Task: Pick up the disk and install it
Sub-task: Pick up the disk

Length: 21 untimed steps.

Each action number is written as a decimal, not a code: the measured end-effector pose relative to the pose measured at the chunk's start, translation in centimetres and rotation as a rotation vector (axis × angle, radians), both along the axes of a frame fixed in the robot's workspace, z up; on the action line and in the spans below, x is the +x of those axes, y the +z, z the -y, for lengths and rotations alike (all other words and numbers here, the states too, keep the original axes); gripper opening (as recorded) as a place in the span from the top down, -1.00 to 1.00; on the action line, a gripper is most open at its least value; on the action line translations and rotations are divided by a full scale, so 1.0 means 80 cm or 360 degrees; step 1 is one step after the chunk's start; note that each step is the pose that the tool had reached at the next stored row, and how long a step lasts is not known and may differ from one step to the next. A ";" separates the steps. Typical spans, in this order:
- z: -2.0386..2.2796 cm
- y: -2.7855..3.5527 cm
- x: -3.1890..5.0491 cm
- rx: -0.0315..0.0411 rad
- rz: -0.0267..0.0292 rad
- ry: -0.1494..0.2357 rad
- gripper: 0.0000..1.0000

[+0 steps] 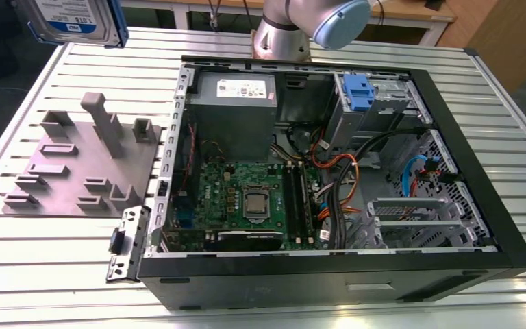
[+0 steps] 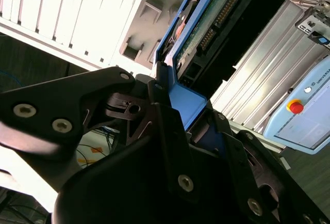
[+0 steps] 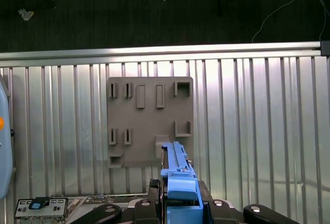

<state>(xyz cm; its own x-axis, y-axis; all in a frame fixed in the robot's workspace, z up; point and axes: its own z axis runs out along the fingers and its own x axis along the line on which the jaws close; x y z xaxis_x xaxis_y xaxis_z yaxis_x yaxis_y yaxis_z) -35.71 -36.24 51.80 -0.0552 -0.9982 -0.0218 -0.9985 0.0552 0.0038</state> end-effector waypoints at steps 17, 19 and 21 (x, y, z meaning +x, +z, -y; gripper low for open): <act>0.0015 0.0000 0.013 0.0000 0.00000 0.0000 0.27; 0.0070 0.0000 0.014 0.0000 -0.00001 0.0000 0.27; 0.0134 0.0000 0.015 0.0000 0.00000 0.0000 0.27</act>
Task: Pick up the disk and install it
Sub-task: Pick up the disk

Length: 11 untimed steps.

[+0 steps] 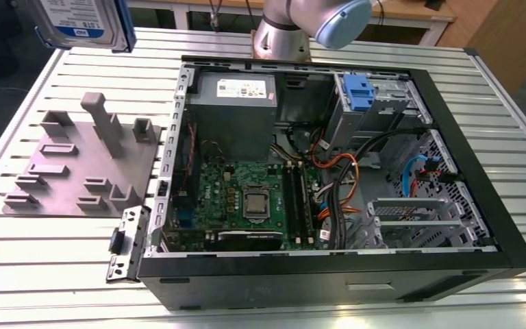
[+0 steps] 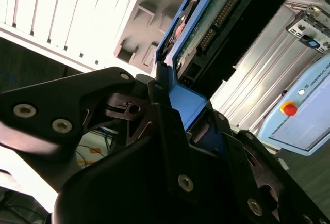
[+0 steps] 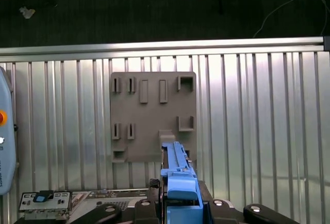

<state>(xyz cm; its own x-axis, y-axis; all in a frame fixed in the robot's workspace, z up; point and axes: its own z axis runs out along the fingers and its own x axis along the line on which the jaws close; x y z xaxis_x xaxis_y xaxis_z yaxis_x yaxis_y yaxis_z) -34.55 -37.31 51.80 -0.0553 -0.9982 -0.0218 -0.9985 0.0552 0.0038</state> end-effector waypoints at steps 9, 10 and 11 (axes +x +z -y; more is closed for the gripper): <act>0.0058 0.0000 0.000 0.0000 -0.00001 0.0000 0.27; 0.0059 0.0000 0.000 0.0000 -0.00001 0.0000 0.27; 0.0064 0.0000 0.000 0.0000 0.00000 0.0000 0.27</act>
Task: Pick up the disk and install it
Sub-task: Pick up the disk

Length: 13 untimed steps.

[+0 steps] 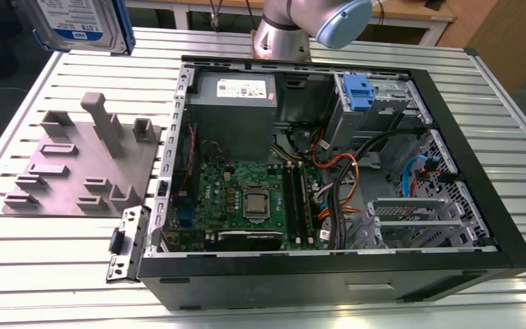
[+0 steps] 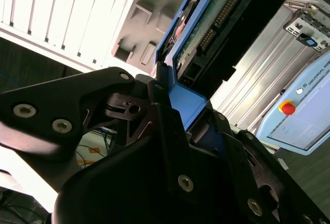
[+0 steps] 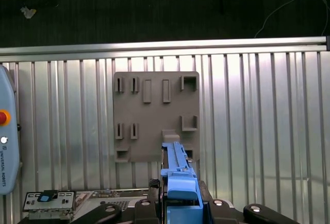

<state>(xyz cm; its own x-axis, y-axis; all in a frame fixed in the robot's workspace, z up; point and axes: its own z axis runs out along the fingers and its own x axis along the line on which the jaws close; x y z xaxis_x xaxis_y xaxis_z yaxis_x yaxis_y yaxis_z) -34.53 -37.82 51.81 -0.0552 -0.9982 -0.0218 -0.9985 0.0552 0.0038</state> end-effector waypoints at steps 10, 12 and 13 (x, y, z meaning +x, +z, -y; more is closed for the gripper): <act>0.0005 0.0001 0.000 0.0000 -0.00002 0.0000 0.27; 0.0006 0.0000 0.001 0.0000 -0.00001 0.0000 0.27; 0.0007 0.0000 0.002 0.0000 -0.00001 0.0000 0.27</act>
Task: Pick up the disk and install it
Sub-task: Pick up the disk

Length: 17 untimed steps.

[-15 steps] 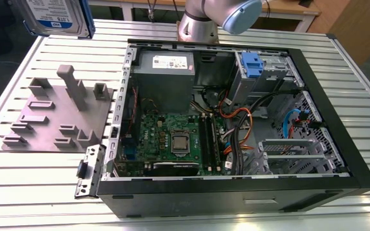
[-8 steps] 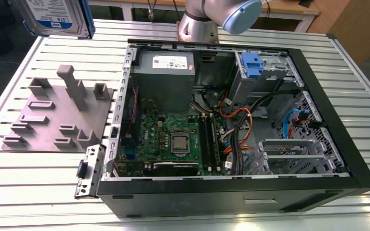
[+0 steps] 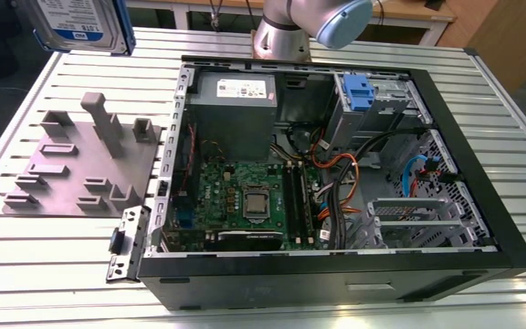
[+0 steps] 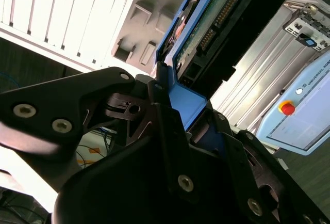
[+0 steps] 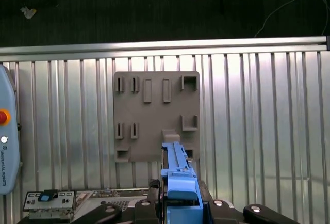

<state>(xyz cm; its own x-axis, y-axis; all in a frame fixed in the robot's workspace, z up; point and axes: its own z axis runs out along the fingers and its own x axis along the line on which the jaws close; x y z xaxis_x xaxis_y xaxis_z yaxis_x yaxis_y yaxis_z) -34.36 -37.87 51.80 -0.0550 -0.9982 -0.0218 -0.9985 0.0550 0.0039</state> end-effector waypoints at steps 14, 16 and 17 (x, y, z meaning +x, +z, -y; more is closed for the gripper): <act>0.0146 0.0000 0.006 0.0000 0.00001 0.0000 0.27; 0.0146 0.0000 0.007 0.0000 0.00000 0.0000 0.27; 0.0146 0.0000 0.007 0.0000 0.00000 0.0000 0.27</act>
